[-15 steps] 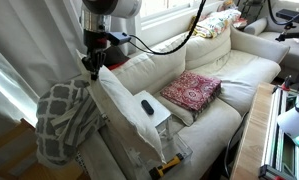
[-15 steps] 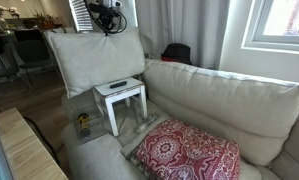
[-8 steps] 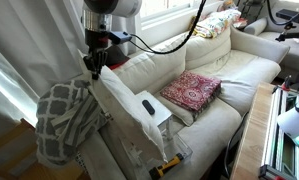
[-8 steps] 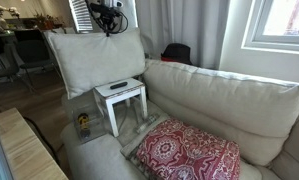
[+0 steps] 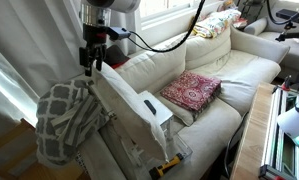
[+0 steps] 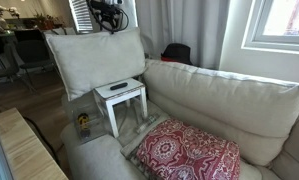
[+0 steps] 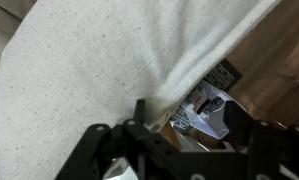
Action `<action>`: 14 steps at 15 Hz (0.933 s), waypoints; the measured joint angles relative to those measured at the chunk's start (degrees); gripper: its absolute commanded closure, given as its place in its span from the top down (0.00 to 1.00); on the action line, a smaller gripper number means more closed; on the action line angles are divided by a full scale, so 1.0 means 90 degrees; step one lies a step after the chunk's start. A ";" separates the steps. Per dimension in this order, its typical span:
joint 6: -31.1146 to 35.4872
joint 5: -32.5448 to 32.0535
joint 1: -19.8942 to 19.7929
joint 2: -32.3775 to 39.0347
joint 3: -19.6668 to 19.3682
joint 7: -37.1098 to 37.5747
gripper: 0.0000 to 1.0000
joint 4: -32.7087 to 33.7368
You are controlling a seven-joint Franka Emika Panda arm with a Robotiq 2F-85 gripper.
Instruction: Put the white pillow against the backrest of the white chair, remove the black remote from the chair and put it on the maroon blanket
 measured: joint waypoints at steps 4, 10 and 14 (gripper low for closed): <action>0.0000 0.0020 -0.0026 0.0000 0.0006 0.0147 1.00 0.0036; -0.0014 0.0136 -0.0096 -0.0057 0.0041 0.0225 1.00 0.0051; -0.0013 0.0317 -0.0219 -0.0313 0.0111 0.0143 1.00 -0.0040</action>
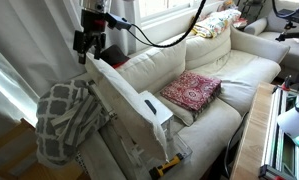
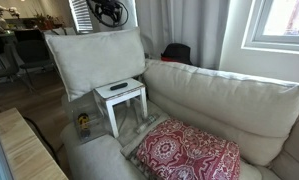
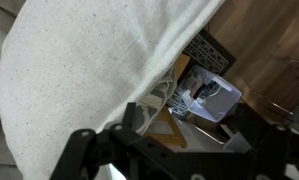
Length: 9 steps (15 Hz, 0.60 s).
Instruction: Put the white pillow against the backrest of the white chair, remove the black remote from the chair and put it on the maroon blanket
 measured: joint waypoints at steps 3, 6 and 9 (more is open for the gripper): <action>0.0000 0.0183 -0.0191 -0.0398 0.0030 -0.0215 1.00 -0.0365; -0.0006 0.0616 -0.0562 -0.0889 0.0095 -0.0624 1.00 -0.1040; -0.0217 0.1118 -0.1016 -0.1324 0.0116 -0.1203 1.00 -0.1883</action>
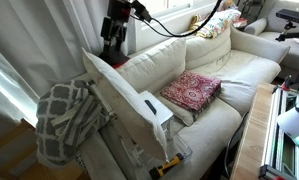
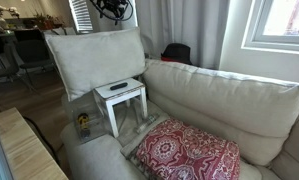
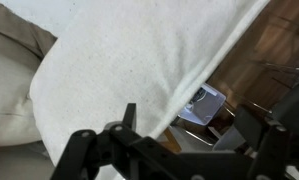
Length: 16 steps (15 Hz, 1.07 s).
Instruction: Put the white pillow against the backrest of the white chair, remove the black remote from the chair and put it on the maroon blanket
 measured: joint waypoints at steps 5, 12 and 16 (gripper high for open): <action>-0.0382 0.0882 -0.0653 -0.0304 -0.0026 -0.1185 1.00 -0.1318; -0.0414 0.1087 -0.0661 -0.0291 -0.0114 -0.1505 1.00 -0.1478; -0.0414 0.1087 -0.0653 -0.0291 -0.0118 -0.1505 1.00 -0.1472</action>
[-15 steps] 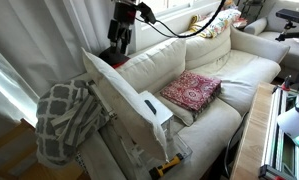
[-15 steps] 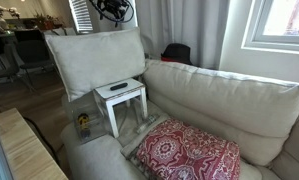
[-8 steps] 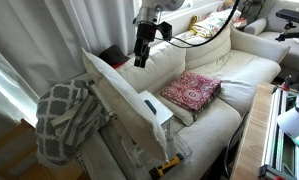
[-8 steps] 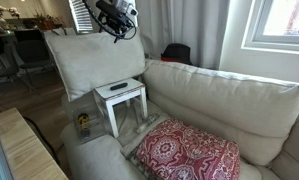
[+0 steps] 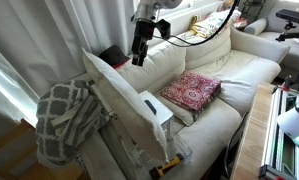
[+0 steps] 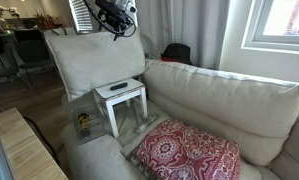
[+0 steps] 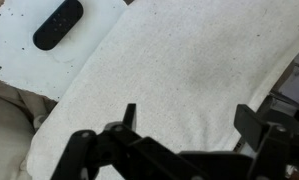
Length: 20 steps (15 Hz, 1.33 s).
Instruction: Put the white pillow against the backrest of the white chair, remove the black remote from the chair and put it on the maroon blanket
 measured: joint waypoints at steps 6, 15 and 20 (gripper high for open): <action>0.0063 -0.0011 0.0070 0.0636 -0.0319 0.0376 1.00 -0.0048; 0.1620 -0.0090 0.0265 0.1905 -0.0416 0.0630 1.00 -0.0080; 0.2240 -0.0135 0.0269 0.2267 -0.0320 0.1037 0.98 -0.0094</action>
